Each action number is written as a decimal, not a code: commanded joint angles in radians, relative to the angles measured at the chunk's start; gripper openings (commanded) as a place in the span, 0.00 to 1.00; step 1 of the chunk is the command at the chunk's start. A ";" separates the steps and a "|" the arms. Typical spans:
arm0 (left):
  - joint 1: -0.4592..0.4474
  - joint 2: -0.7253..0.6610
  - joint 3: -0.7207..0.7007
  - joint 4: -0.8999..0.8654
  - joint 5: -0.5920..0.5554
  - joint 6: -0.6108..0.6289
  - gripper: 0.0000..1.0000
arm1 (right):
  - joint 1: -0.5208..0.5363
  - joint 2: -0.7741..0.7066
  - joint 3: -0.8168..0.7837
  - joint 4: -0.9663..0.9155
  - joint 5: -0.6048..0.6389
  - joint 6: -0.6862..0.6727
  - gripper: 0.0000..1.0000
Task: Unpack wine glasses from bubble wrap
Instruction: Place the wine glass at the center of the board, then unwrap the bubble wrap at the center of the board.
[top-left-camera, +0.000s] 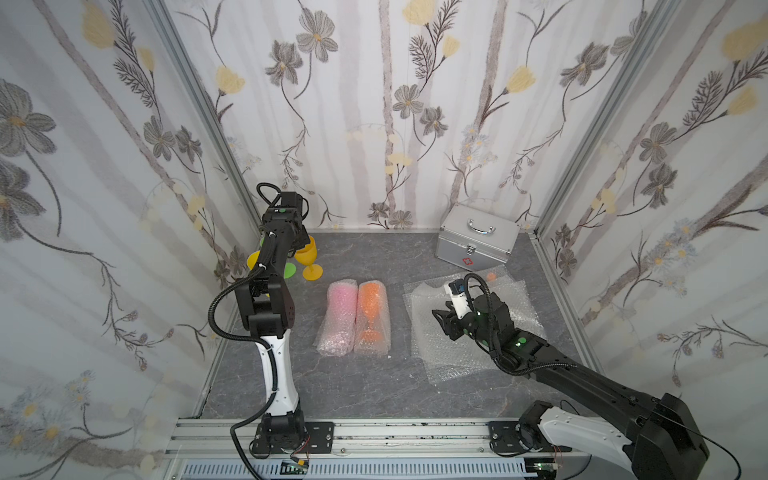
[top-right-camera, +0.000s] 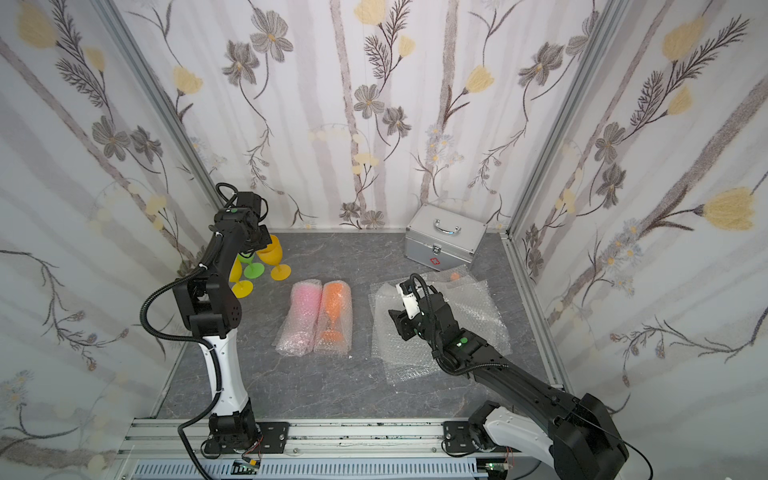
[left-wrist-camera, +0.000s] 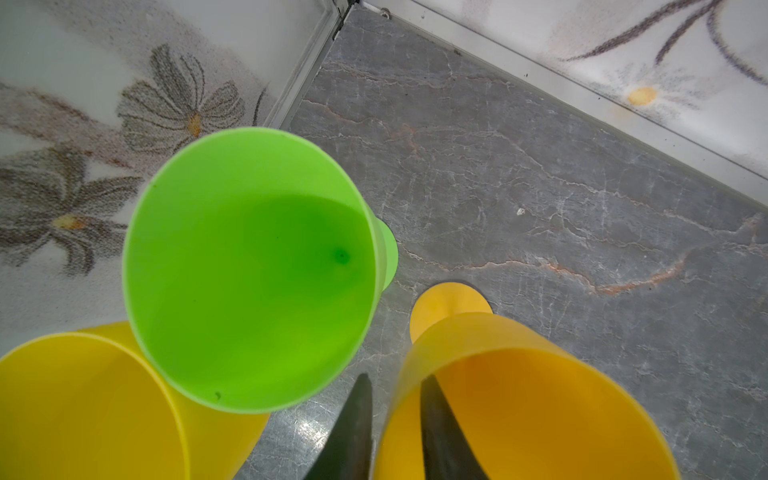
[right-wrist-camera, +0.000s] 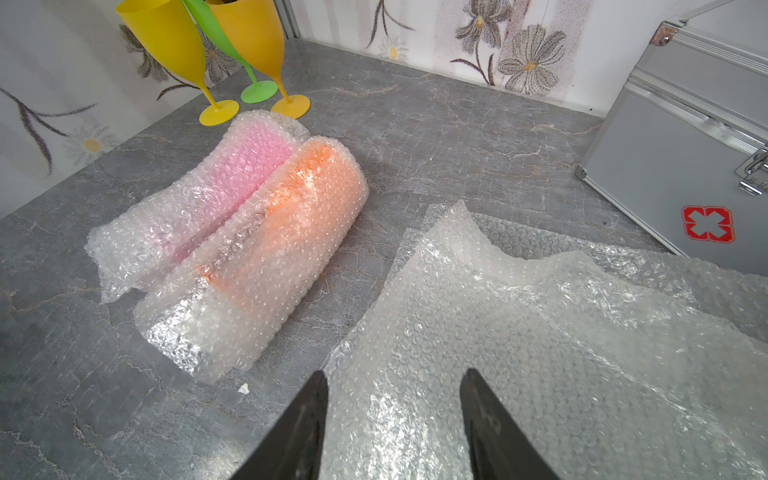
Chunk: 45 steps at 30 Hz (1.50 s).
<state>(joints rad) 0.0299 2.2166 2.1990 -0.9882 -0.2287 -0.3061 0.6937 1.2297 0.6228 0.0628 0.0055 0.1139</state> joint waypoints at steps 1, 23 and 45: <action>0.001 -0.002 0.045 -0.046 -0.008 0.010 0.31 | 0.000 0.001 0.010 0.031 0.002 0.027 0.52; -0.103 -0.395 -0.237 0.031 0.178 0.004 0.40 | 0.049 0.320 0.347 -0.086 -0.104 0.226 0.53; -0.223 -1.038 -1.254 0.462 0.392 -0.277 0.41 | 0.168 0.763 0.696 -0.229 -0.160 0.345 0.52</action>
<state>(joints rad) -0.1856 1.1961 0.9661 -0.5854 0.1444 -0.5484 0.8589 1.9751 1.3045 -0.1516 -0.1799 0.4427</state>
